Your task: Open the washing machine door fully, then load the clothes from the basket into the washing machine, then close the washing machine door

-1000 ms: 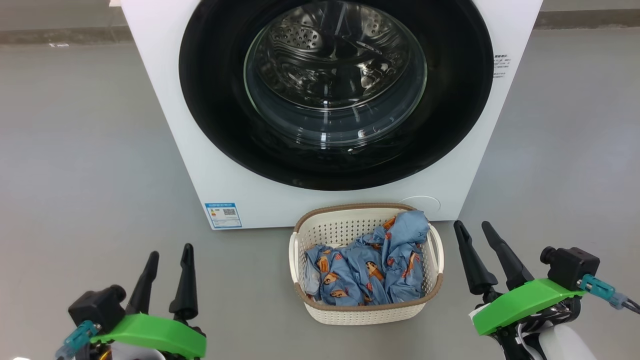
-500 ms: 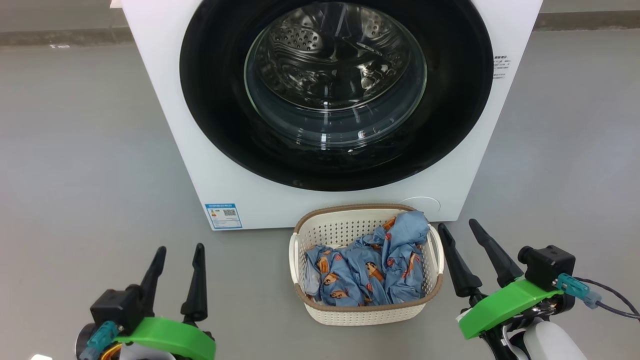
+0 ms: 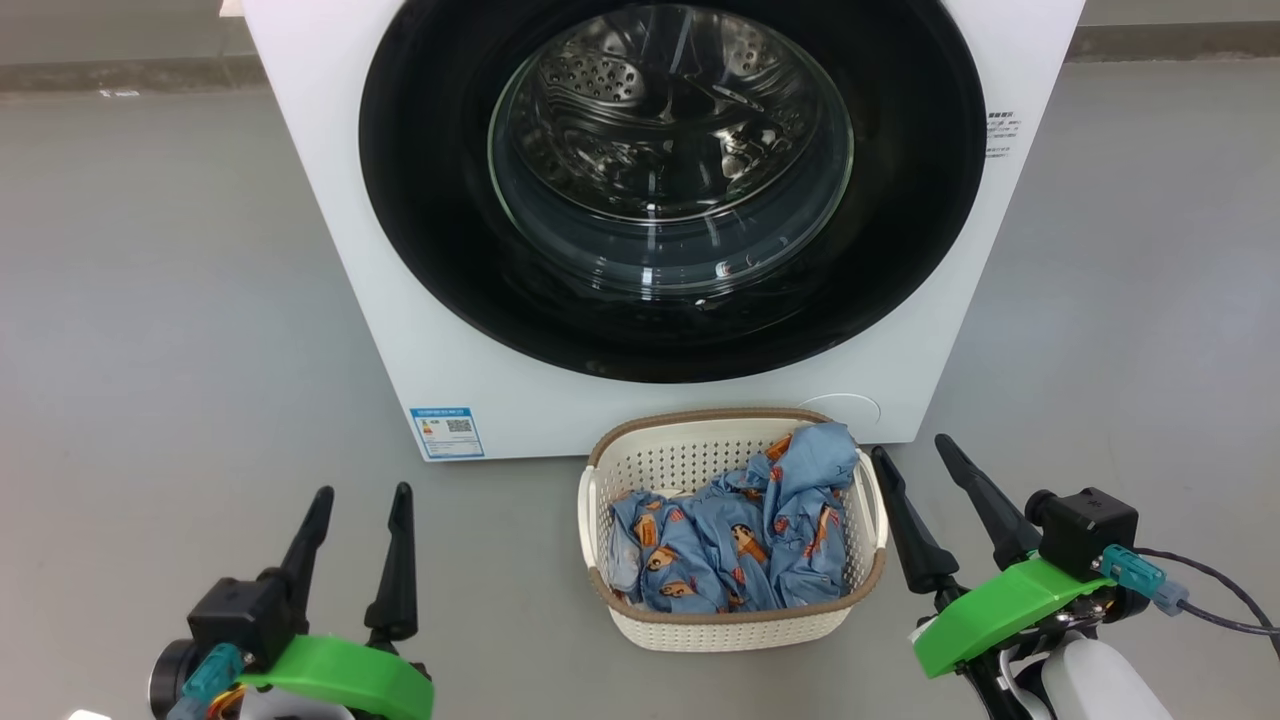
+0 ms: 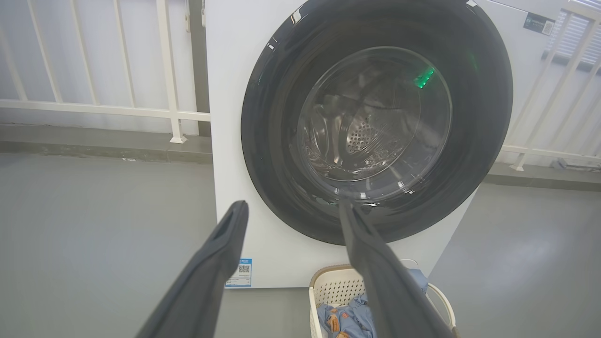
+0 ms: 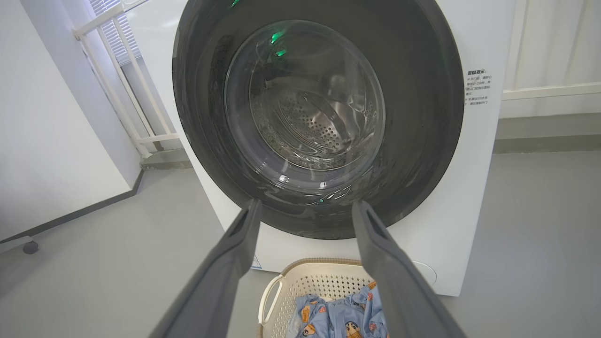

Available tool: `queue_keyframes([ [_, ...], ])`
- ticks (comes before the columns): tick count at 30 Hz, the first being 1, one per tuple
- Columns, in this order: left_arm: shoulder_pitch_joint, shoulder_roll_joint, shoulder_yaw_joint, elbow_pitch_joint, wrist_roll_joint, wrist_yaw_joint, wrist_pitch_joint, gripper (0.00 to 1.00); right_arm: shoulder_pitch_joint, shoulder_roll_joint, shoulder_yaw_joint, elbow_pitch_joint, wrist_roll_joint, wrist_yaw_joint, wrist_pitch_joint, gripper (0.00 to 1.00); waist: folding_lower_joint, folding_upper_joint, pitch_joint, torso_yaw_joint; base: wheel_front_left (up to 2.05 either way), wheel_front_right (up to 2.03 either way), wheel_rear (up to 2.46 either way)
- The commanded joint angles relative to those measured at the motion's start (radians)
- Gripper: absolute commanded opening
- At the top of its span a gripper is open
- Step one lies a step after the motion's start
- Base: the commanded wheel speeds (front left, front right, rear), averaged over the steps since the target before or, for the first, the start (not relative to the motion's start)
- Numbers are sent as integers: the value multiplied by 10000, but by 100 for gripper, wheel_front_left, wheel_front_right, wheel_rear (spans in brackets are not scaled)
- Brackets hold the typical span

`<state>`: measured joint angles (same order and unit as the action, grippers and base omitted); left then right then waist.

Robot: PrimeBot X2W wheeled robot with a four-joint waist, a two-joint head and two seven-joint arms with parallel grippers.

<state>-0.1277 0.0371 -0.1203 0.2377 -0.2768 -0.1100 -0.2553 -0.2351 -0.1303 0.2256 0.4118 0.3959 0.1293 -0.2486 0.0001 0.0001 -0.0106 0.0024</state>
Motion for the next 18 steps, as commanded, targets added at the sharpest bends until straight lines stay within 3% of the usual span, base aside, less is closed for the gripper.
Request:
queue_keyframes([
  [1, -471, 132, 322, -299, -23, 61, -65, 100, -284, 41, 134, -208, -83, 14, -132, 100, 0, -1, -9, -1, 0, 0, 0],
  [18, -457, 132, 369, -349, -144, 139, -65, 100, -279, 67, 28, -134, -162, 14, -132, 100, 0, -1, -19, 28, 0, 0, 0],
])
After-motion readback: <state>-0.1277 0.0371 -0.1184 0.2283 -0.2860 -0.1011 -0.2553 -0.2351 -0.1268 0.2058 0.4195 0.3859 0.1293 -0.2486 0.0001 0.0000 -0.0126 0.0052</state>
